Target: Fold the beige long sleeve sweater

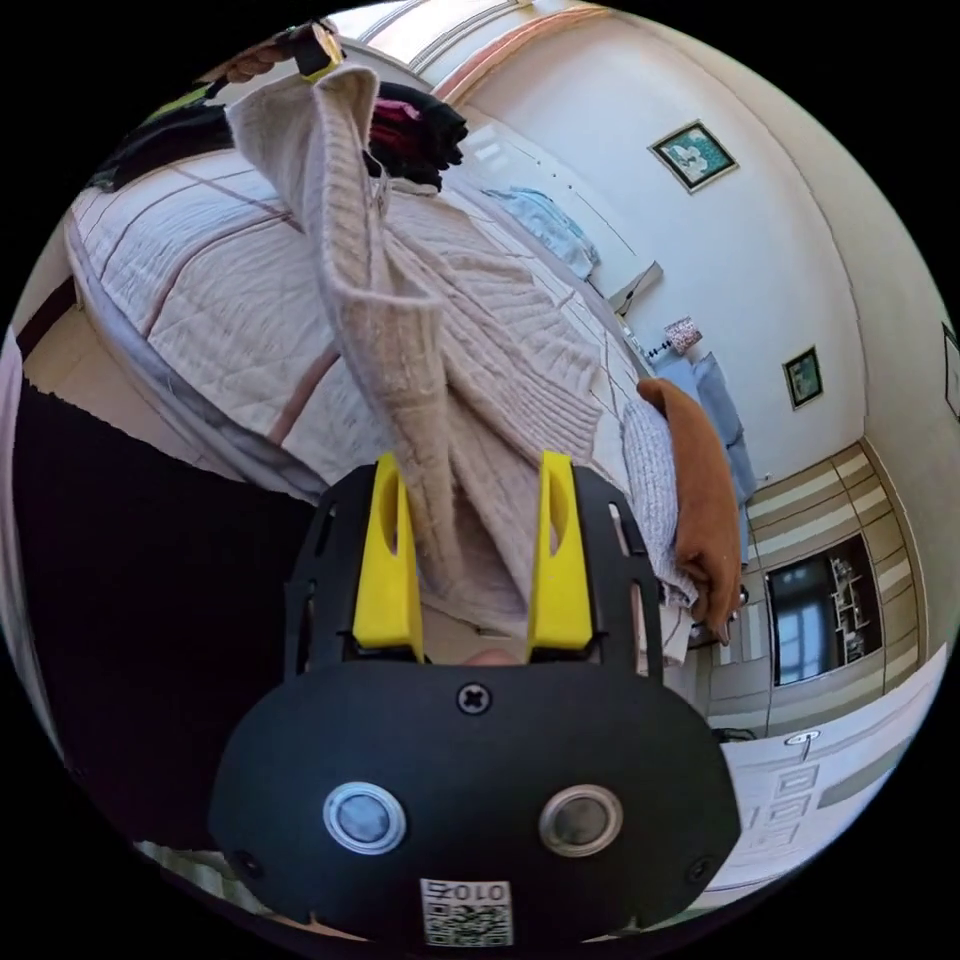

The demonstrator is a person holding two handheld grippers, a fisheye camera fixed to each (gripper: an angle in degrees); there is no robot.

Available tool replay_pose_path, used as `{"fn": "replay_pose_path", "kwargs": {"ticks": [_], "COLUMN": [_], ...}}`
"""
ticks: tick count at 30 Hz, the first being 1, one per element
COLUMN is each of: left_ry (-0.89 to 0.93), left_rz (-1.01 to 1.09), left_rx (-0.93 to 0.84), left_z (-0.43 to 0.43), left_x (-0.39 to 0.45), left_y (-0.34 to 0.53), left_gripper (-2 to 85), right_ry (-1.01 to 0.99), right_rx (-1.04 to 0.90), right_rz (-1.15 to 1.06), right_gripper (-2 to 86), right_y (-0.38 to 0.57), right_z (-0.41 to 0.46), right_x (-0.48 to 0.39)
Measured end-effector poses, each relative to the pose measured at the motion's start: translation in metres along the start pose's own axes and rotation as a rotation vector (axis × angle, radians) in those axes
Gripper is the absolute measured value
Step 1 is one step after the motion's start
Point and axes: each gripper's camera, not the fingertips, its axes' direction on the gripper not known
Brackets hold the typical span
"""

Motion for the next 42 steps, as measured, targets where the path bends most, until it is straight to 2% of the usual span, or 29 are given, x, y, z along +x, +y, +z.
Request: {"fn": "replay_pose_path", "kwargs": {"ticks": [2, 7, 10, 13, 16, 26, 33, 38, 40, 42], "left_ry": [0.016, -0.021, -0.082, -0.138, -0.094, -0.044, -0.109, -0.127, -0.025, 0.033], "left_rz": [-0.022, 0.001, 0.025, 0.081, 0.149, 0.288, 0.399, 0.304, 0.203, 0.207], "left_rx": [0.033, 0.009, -0.004, -0.050, -0.078, -0.143, -0.203, -0.140, -0.121, -0.098], "left_z": [-0.008, -0.012, -0.005, 0.008, 0.014, -0.023, -0.071, -0.089, -0.089, -0.091], "left_x": [-0.003, 0.001, 0.008, 0.022, 0.037, 0.083, 0.150, 0.112, 0.054, 0.010], "left_y": [0.004, 0.004, 0.008, 0.016, 0.026, 0.043, 0.037, 0.013, -0.022, -0.050], "left_gripper": [1.8, 1.4, 1.2, 0.9, 0.7, 0.5, 0.5, 0.5, 0.5, 0.6], "right_ry": [0.044, -0.011, -0.093, -0.266, -0.381, -0.368, -0.440, -0.647, -0.752, -0.834], "right_rx": [0.032, 0.050, 0.052, 0.035, 0.024, -0.042, -0.072, -0.097, -0.139, -0.165], "right_rz": [-0.059, -0.207, -0.264, -0.235, -0.257, -0.457, -0.549, -0.536, -0.531, -0.510], "right_gripper": [13.5, 7.5, 5.9, 5.5, 5.3, 5.2, 5.3, 5.4, 5.4, 5.4], "right_y": [-0.013, -0.041, -0.048, -0.052, -0.053, -0.092, -0.108, -0.147, -0.174, -0.204], "right_z": [0.002, 0.018, 0.020, 0.012, -0.004, -0.064, -0.119, -0.059, -0.026, 0.008], "right_x": [0.001, 0.012, 0.020, 0.041, 0.061, 0.088, 0.112, 0.172, 0.208, 0.249]}}
